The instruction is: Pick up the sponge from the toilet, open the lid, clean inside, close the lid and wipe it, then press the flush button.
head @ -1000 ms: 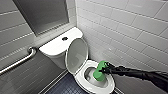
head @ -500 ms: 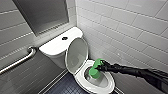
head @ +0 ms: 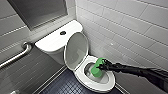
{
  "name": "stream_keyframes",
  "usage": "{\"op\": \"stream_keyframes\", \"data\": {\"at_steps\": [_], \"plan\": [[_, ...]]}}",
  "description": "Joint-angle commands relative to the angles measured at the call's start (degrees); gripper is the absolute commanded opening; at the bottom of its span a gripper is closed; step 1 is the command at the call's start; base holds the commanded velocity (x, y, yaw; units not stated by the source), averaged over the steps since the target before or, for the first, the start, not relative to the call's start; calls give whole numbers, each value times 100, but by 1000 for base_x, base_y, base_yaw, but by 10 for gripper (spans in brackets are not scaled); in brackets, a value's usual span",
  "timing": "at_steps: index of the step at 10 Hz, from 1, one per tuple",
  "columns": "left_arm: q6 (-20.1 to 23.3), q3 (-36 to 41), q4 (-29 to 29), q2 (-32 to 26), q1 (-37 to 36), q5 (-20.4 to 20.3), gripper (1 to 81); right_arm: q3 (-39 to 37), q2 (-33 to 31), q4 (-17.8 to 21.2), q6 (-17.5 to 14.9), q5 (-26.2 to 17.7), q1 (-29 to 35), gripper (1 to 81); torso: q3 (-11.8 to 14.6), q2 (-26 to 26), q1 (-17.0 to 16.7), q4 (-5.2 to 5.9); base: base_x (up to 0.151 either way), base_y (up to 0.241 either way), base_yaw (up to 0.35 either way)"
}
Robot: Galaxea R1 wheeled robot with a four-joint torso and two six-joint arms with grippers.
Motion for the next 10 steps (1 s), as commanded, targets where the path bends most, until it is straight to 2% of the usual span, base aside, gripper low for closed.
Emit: {"op": "stream_keyframes", "data": {"at_steps": [1, 6, 8, 10], "plan": [[21, 117, -69, -51, 120, 495, 811, -80, -2, 104, 30, 169, 830, 10, 0, 0, 0, 0, 0, 0, 0], [12, 3, -86, -33, 278, 486, 811, -1178, 534, 42, -76, 548, 567, 10, 5, 0, 0, 0, 0, 0, 0], [4, 11, -78, -42, 278, 495, 811, -1249, 534, 60, -49, 724, 356, 10, 5, 0, 0, 0, 0, 0, 0], [12, 29, -78, -33, 278, 495, 811, -1075, 237, 95, 21, 811, 171, 10, 5, 0, 0, 0, 0, 0, 0]]}}
